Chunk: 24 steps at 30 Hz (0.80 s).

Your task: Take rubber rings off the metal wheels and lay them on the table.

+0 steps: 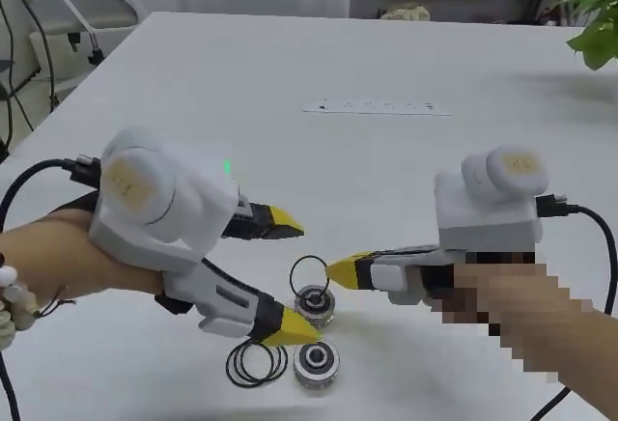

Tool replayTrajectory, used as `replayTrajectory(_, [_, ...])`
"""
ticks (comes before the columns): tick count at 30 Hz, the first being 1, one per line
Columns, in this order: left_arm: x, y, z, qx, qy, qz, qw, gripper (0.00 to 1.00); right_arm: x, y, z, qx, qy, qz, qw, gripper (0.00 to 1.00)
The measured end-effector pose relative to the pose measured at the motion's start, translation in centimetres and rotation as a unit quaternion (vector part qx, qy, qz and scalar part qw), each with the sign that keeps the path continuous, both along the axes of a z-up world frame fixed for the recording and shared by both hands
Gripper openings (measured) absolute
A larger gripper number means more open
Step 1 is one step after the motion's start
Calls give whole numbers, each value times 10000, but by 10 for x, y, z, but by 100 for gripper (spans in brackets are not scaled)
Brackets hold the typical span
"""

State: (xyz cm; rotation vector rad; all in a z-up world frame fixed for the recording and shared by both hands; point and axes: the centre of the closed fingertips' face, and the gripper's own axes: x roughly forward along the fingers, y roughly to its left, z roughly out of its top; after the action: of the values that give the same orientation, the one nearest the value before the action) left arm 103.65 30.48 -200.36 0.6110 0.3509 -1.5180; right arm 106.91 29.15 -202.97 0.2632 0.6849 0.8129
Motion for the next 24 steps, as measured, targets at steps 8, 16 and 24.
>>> replayTrajectory(8, [-9,16,25,-301,28,115,9995,66,-3,5,3,-20,-62,141,9999,0])
replayTrajectory(16, [-16,46,26,-327,9,497,9982,69,-8,12,3,-60,-76,303,9995,0])
replayTrajectory(24, [-22,80,23,-403,20,1038,9938,69,-15,24,5,38,-25,494,9988,0])
